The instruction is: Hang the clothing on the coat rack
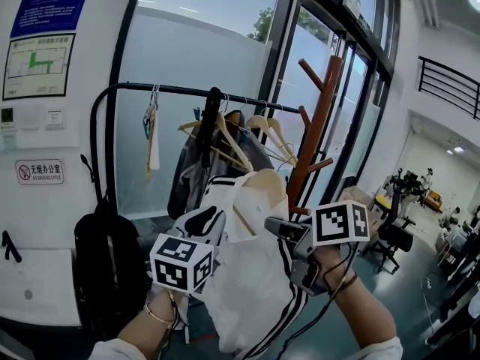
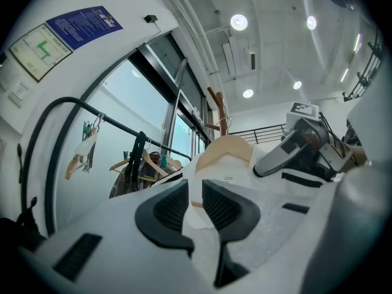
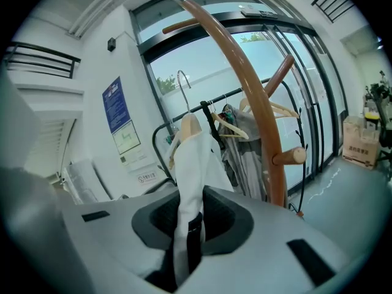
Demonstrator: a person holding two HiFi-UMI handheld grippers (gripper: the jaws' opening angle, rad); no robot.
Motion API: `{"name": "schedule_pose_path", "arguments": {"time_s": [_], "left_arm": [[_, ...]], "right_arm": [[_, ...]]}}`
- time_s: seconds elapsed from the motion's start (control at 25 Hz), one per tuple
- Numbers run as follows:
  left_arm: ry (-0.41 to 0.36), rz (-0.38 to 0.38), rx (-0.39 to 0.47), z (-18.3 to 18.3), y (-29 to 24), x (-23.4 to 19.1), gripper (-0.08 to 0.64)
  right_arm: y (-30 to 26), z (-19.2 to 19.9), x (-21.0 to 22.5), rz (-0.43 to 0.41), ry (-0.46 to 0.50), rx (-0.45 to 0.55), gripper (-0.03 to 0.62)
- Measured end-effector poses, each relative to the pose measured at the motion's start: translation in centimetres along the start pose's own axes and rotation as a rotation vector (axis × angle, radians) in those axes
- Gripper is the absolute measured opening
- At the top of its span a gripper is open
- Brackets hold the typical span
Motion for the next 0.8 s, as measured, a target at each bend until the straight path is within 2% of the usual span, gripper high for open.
{"name": "schedule_pose_path", "arguments": {"time_s": [0.8], "left_arm": [[-0.048, 0.032, 0.056, -4.4, -1.3, -0.5, 0.075]], "right_arm": [[1.6, -5.3, -2.3, 0.040, 0.052, 0.061, 0.071]]}}
Point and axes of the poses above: the fingertips, and each gripper's own axes: y backward along the fingers, x to its right, z out of its underside, the point moved 7 cm from there along y, backward along the fingers, and after that the axes turned 9 degrees about -y, right-handed, at the moved point
